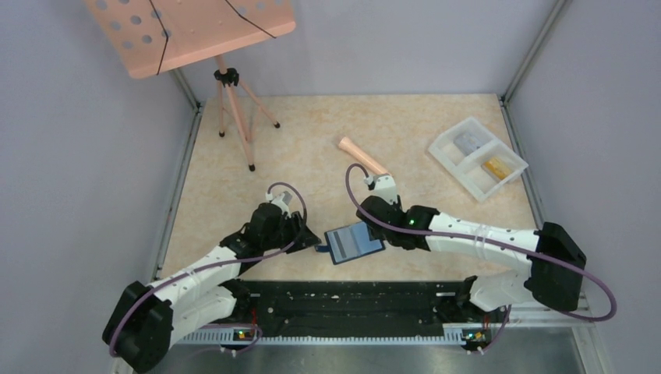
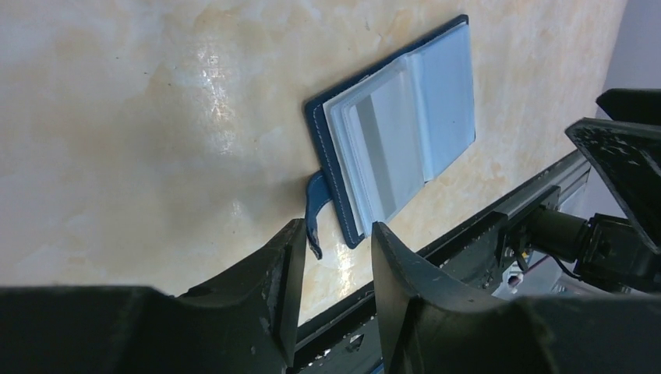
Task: Take the credit cards out of the card holder
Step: Remove the credit card from the card holder.
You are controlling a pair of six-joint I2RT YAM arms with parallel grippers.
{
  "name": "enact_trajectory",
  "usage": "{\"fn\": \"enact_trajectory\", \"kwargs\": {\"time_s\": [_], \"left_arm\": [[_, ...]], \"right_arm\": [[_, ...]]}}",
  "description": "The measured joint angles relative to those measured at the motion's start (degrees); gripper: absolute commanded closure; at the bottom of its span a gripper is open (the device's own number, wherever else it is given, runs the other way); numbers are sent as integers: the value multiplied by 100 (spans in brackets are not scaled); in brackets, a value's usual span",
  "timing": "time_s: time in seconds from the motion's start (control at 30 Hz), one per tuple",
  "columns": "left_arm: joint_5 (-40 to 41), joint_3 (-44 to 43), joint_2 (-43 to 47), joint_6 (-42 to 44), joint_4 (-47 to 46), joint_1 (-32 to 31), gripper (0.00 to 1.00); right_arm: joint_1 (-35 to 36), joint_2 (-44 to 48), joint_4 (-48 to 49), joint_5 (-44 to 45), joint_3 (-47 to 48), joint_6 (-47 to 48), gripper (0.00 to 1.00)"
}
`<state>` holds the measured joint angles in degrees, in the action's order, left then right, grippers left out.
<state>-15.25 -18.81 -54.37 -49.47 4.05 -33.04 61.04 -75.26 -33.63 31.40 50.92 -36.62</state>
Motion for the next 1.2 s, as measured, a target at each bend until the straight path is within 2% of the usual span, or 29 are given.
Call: {"fn": "enact_trajectory", "kwargs": {"time_s": [0.1,0.37,0.53,0.7,0.93,1.2], "left_arm": [[83,-138,-109,9,92,-7,56],[1191,-651,675,98,566,-7,51],[960,-466,542,92,581,-7,49],[627,-251,107,92,538,-7,48],[291,44,-223,-15,57,-7,49],[50,214,-402,-142,-446,-7,52]], "right_arm": [[-9,170,391,-374,-111,103,45],[273,-273,1366,-1043,-133,9,40],[452,-1003,1495,-1209,-17,-57,40],[496,-1311,1543,-1228,142,-109,38],[555,-1694,1650,-1213,330,-151,36],[597,-2166,1602,-1161,496,-149,38]]}}
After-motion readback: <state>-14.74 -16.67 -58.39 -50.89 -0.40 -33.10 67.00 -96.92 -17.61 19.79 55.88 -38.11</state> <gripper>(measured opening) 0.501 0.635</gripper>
